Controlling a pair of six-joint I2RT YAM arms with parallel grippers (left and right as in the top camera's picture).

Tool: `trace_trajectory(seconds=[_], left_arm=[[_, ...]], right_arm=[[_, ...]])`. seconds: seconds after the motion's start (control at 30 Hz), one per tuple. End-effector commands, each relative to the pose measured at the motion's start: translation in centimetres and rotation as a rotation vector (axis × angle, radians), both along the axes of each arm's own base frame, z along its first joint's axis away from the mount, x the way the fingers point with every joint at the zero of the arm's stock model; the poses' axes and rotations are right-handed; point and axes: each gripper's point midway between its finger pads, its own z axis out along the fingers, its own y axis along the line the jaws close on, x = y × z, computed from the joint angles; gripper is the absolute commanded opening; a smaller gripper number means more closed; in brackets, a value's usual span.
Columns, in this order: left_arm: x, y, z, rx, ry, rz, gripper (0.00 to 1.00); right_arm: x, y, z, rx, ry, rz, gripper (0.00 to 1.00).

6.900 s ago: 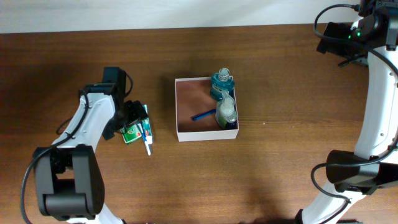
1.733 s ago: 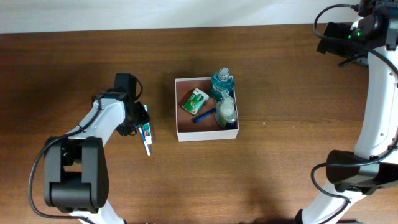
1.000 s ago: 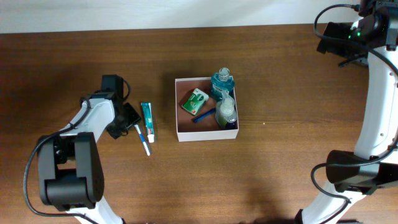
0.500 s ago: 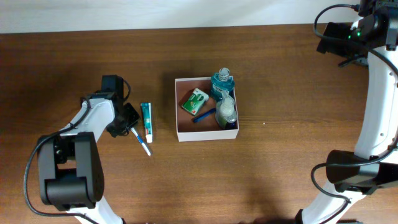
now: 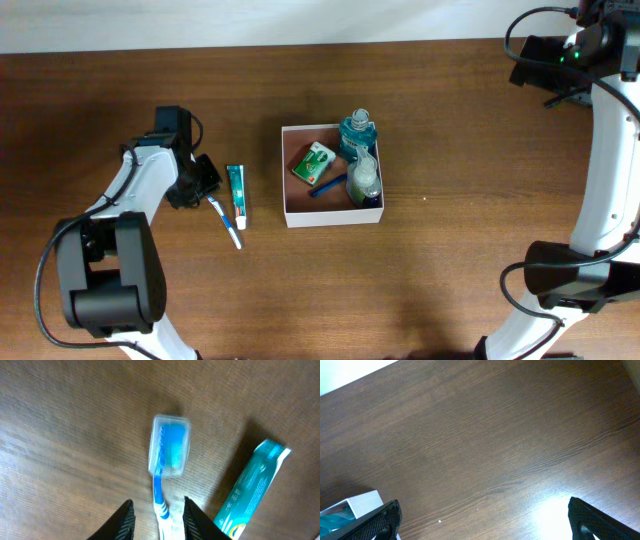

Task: Pack container
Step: 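Lower the left gripper around the blue toothbrush handle and close, then carry the toothbrush right into the box and release it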

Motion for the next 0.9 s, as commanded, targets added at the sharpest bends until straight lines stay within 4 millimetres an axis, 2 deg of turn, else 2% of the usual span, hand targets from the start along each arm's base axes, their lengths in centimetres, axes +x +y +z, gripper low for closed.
trace_trajectory(seconds=[0.0, 0.2, 0.27, 0.47, 0.53, 0.7, 0.83, 0.87], left_arm=[[-0.6, -2.0, -0.6, -0.072, 0.038, -0.037, 0.33], [-1.8, -5.3, -3.1, -0.079, 0.116, -0.066, 0.33], [-2.1, -5.9, -3.7, -0.078, 0.134, -0.08, 0.34], [-2.4, -5.6, -3.9, -0.077, 0.149, -0.074, 0.32], [-2.4, -5.7, -3.9, -0.078, 0.15, -0.075, 0.18], [-2.3, -5.3, -3.7, -0.067, 0.147, -0.089, 0.06], [-1.4, -3.2, -2.0, 0.022, 0.146, -0.063, 0.01], [-0.7, -2.5, -0.8, 0.046, 0.137, -0.054, 0.01]], right_arm=[[0.0, -0.2, 0.2, 0.001, -0.009, -0.007, 0.99], [0.0, -0.3, 0.2, 0.001, -0.009, -0.007, 0.99], [0.0, -0.3, 0.2, 0.001, -0.009, -0.007, 0.98], [0.0, -0.3, 0.2, 0.001, -0.009, -0.007, 0.99], [0.0, -0.3, 0.2, 0.001, -0.009, -0.007, 0.99], [0.0, -0.2, 0.2, 0.001, -0.009, -0.007, 0.99], [0.0, -0.3, 0.2, 0.001, -0.009, -0.007, 0.99], [0.0, -0.3, 0.2, 0.001, -0.009, -0.007, 0.99]])
